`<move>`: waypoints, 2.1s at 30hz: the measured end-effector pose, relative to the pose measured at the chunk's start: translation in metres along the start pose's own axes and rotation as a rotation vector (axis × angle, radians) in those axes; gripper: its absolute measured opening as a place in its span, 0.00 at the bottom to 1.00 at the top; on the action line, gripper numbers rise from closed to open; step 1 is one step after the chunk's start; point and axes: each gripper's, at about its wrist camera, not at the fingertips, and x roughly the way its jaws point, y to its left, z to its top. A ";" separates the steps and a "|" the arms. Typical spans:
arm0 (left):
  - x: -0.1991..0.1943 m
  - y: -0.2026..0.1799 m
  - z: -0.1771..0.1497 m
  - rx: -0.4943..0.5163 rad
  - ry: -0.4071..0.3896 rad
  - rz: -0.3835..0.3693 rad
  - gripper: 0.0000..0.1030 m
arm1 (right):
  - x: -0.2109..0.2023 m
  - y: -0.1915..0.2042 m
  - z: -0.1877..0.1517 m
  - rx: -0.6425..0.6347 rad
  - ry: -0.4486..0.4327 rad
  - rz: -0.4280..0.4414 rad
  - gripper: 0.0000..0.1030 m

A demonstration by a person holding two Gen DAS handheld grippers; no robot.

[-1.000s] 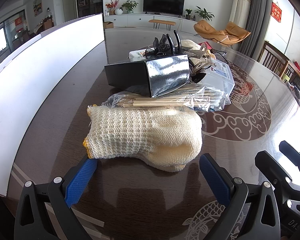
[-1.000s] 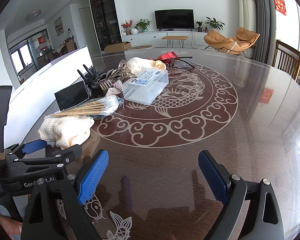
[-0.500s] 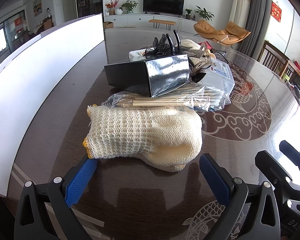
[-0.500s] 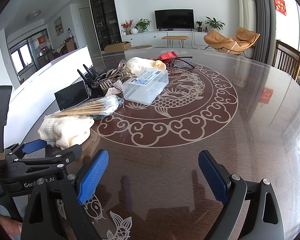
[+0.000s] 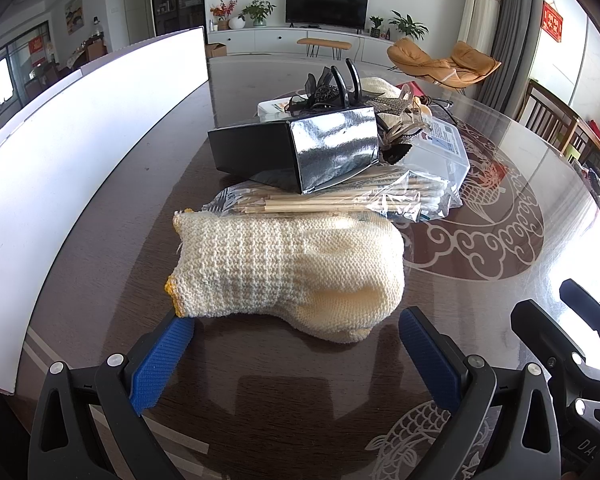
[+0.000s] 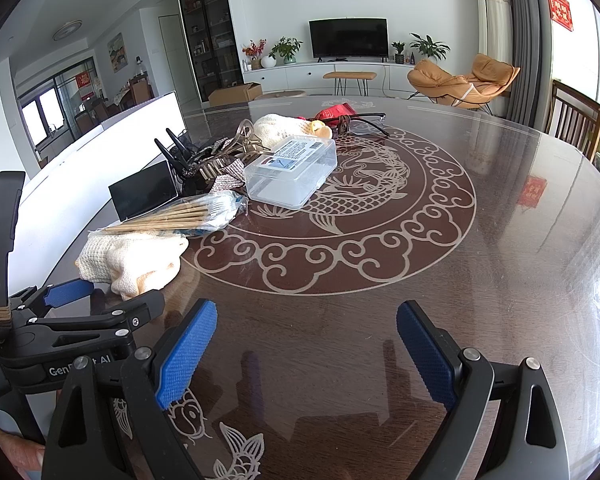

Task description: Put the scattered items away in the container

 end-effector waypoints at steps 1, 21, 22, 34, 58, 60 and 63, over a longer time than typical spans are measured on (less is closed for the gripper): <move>0.000 0.001 0.000 0.000 0.000 0.000 1.00 | 0.000 0.000 0.000 0.000 0.000 0.000 0.90; -0.001 0.000 0.000 0.002 0.000 0.002 1.00 | 0.000 0.000 0.000 0.000 0.000 0.000 0.90; -0.001 -0.001 0.000 0.002 0.000 0.002 1.00 | 0.000 0.000 0.000 0.000 0.000 0.000 0.90; -0.002 -0.002 -0.001 0.003 0.001 0.003 1.00 | 0.000 0.000 0.000 0.000 0.000 -0.001 0.90; -0.002 -0.002 -0.002 0.004 0.001 0.004 1.00 | 0.000 0.000 0.000 0.000 0.000 -0.002 0.90; -0.002 -0.002 -0.002 0.004 0.001 0.005 1.00 | 0.000 0.000 0.000 0.000 0.000 -0.002 0.90; -0.002 -0.003 -0.001 0.004 0.001 0.005 1.00 | 0.000 0.000 0.000 0.000 0.000 -0.002 0.90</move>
